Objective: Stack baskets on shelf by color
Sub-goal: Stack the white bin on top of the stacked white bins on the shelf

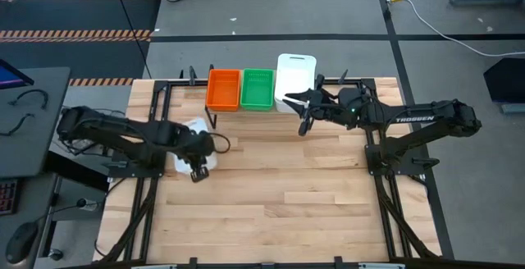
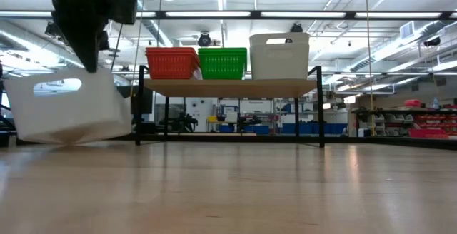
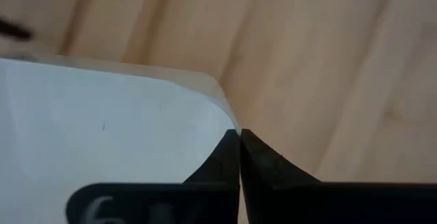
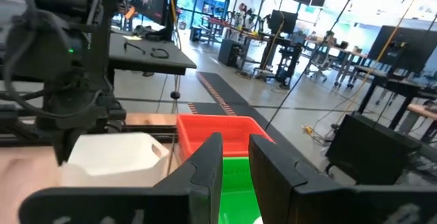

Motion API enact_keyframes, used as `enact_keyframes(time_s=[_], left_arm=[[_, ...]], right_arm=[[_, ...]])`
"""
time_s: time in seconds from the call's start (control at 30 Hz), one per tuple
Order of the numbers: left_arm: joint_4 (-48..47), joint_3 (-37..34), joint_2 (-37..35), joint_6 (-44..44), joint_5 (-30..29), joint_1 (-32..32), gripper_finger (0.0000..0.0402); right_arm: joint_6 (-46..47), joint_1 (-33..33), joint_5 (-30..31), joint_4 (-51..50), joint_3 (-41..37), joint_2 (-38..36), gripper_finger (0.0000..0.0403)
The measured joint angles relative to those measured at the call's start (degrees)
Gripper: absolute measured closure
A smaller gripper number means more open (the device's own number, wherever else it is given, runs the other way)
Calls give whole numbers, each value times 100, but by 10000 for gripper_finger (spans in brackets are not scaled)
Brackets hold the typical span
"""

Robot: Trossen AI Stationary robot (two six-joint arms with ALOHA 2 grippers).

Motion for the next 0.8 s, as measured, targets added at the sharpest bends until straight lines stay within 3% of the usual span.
enact_keyframes(time_s=[0.23, 0.5, 0.67, 0.8], left_arm=[[1078, 1, 320, -202, -95, -743, 401], [2799, 81, 1539, 341, -149, -966, 401], [3173, 886, 2520, 810, -304, -965, 401], [3191, 1839, 3295, 1333, -476, -994, 401]], right_arm=[[549, 282, -138, -202, 2, 0, 325], [1423, 1051, -164, -1293, 9, -10, 325], [1625, 1577, -119, -1953, 10, -85, 325], [2124, 1889, -107, -3204, 234, -269, 325]])
